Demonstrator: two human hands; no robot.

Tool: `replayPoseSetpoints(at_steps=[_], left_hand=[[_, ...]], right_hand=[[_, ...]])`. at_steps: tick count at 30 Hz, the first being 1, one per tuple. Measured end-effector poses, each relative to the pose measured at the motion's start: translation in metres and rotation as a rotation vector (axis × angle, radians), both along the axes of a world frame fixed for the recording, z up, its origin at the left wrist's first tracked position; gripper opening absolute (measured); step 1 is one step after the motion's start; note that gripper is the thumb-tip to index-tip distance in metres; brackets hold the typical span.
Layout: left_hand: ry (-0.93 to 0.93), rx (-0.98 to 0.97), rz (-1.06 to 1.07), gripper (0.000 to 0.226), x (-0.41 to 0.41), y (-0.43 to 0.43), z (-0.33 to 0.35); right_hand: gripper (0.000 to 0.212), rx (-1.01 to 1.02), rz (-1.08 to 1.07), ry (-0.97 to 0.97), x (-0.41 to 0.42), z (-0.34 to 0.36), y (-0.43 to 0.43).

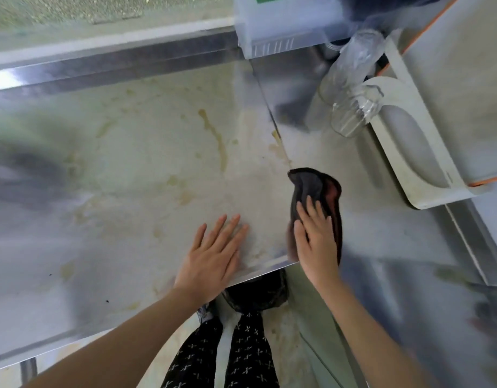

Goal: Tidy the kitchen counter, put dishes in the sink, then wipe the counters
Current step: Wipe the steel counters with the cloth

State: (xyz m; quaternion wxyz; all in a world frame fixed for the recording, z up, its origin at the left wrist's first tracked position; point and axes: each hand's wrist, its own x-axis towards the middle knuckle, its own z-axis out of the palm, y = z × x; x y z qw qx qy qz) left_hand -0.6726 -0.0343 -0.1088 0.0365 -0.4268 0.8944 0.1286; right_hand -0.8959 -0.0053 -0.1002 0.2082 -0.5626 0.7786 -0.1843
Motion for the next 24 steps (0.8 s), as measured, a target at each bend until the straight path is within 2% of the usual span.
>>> replayPoseSetpoints(at_steps=[3,6,8,10,14,16,20,22,24], left_hand=[[-0.029,-0.019,-0.001,0.051,-0.002,0.001,0.000],[-0.053,-0.037,-0.005,0.051,-0.003,0.000,0.001],[-0.047,-0.035,0.005,0.052,-0.003,0.000,0.002],[-0.053,-0.038,0.002,0.052,-0.004,0.000,0.002],[-0.083,-0.043,0.008,0.052,-0.004,0.000,0.001],[-0.097,-0.045,0.005,0.052,-0.005,-0.001,0.002],[-0.099,-0.040,0.007,0.051,-0.005,0.000,0.004],[-0.103,-0.045,0.005,0.051,-0.005,-0.001,0.004],[-0.094,-0.051,0.006,0.051,-0.005,-0.001,0.004]], right_hand=[[0.047,0.034,0.274,0.103,0.020,0.002,0.024],[0.048,0.060,0.504,0.255,0.003,-0.001,0.017],[0.050,0.081,0.533,0.339,-0.016,-0.003,-0.009],[0.052,0.076,0.420,0.357,-0.036,-0.006,-0.049],[0.052,0.133,0.130,0.264,-0.047,-0.003,-0.122],[0.049,0.070,0.112,0.223,-0.034,-0.003,-0.130],[0.046,-0.054,0.258,0.023,-0.015,-0.003,-0.097],[0.046,-0.074,0.429,-0.029,-0.012,0.002,-0.069],[0.049,-0.049,0.649,-0.002,-0.011,0.005,-0.044]])
